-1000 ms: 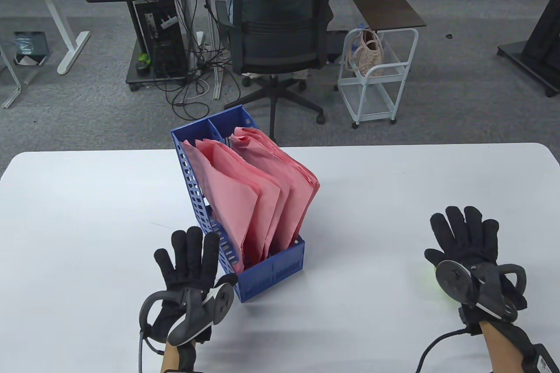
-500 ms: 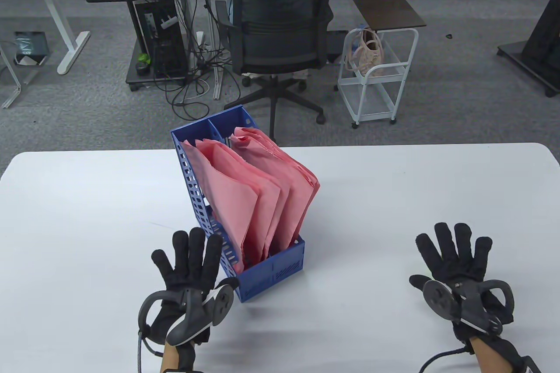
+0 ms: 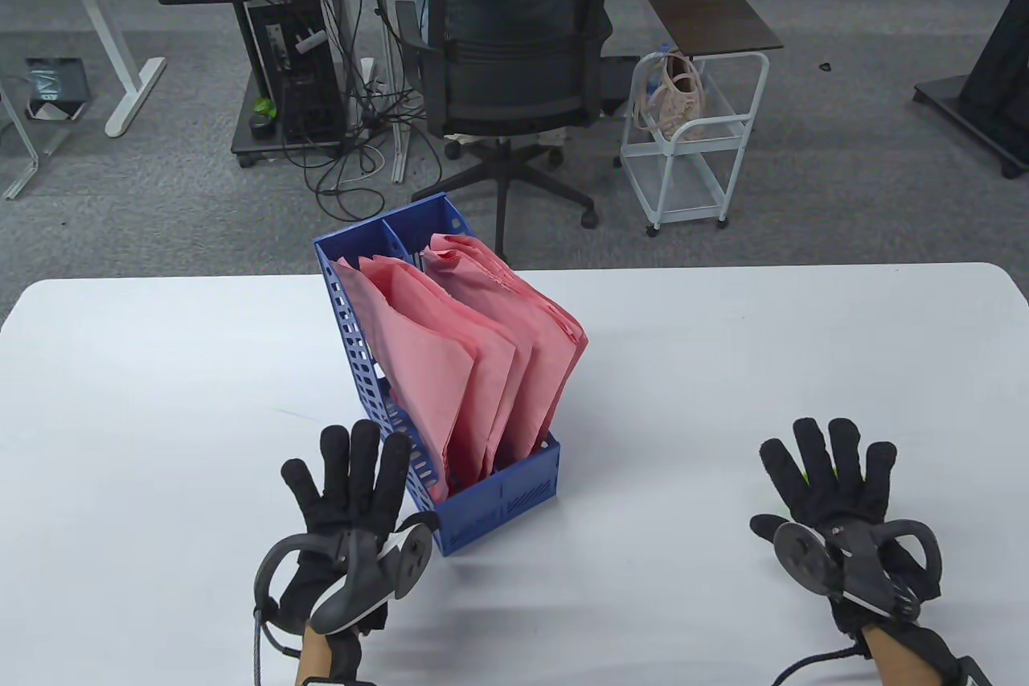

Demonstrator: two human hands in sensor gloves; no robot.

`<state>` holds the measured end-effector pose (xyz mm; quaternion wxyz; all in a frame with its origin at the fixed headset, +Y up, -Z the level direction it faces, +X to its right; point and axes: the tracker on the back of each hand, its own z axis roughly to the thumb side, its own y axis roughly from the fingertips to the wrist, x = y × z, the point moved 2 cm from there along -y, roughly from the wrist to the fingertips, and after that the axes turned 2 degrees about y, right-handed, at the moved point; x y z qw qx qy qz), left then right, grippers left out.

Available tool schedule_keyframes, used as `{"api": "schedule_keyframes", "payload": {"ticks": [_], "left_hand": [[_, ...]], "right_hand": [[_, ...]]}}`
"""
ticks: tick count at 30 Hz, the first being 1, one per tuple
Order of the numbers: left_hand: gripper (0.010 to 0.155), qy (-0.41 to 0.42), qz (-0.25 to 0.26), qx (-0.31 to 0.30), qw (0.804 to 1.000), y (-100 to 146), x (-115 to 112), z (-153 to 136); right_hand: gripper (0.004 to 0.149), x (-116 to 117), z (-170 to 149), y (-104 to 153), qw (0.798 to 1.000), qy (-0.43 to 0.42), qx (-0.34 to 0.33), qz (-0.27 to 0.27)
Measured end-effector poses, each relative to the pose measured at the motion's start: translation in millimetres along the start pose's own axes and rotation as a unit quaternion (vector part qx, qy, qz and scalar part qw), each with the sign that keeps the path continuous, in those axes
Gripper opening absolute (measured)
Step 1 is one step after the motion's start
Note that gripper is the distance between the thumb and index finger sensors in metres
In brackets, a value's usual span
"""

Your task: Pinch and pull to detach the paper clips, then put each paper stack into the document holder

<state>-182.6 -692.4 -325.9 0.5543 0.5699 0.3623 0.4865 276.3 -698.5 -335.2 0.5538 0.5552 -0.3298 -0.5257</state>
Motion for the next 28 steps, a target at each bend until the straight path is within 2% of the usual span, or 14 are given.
{"api": "schedule_keyframes", "payload": {"ticks": [28], "left_hand": [[0.089,-0.001,0.000,-0.001,1.000,-0.6,-1.3,0.4]], "right_hand": [[0.082,0.7,1.0,2.4,1.000,0.002,-0.003,0.004]]}}
